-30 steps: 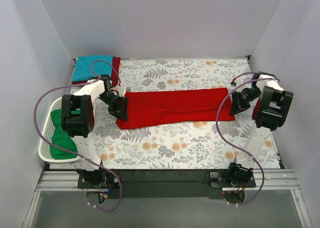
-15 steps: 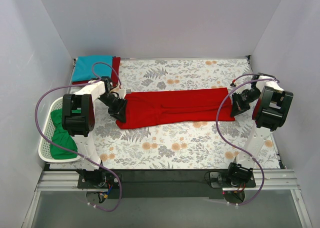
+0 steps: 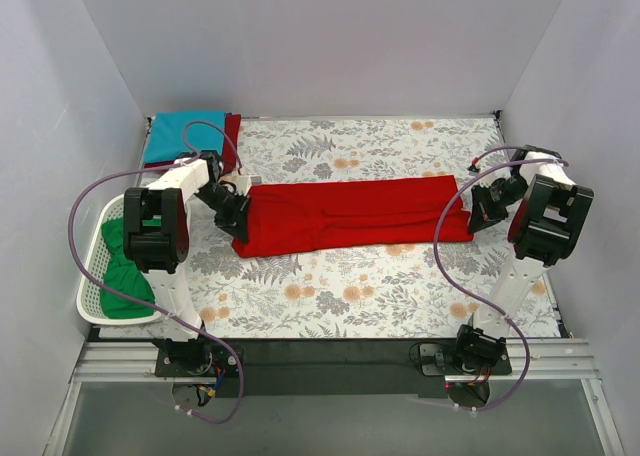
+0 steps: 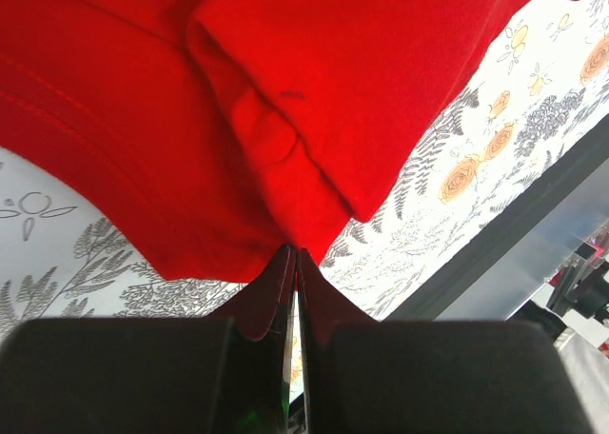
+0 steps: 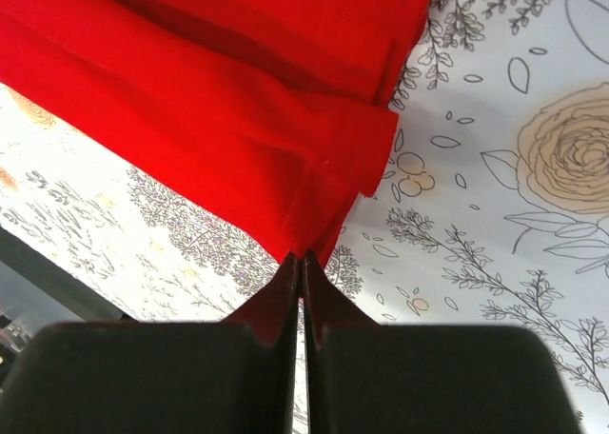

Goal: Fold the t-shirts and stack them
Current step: Fold the tshirt

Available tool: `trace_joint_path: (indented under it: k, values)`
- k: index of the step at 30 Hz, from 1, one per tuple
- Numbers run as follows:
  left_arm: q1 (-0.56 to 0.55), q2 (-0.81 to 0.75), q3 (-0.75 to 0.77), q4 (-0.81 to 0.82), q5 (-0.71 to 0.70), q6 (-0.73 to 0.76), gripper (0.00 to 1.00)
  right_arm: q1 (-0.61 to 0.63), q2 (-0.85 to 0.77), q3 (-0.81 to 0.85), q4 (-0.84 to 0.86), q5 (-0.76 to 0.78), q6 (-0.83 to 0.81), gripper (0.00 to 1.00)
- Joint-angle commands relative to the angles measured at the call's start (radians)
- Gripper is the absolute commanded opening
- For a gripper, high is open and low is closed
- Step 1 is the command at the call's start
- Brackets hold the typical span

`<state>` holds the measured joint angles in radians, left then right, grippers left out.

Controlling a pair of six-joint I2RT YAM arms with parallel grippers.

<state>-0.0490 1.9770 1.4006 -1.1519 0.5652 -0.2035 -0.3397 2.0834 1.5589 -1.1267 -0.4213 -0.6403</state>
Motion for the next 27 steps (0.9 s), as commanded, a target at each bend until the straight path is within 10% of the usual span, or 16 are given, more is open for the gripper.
trace_joint_path:
  k: [1,18,22,27]
  values:
    - [0.015,-0.024,0.038,-0.032,0.013,0.024,0.0,-0.01,-0.054,-0.016,-0.027,0.013,-0.032,0.01]
    - [0.018,0.013,0.001,0.012,-0.036,0.004,0.0,-0.015,-0.017,-0.028,-0.018,0.018,-0.041,0.03]
    - [0.018,-0.015,0.055,-0.02,0.002,0.021,0.22,-0.015,-0.042,-0.026,-0.028,0.019,-0.048,0.37]
    - [0.015,-0.139,0.066,-0.049,0.038,0.055,0.38,-0.015,-0.117,-0.008,-0.047,0.013,-0.077,0.51]
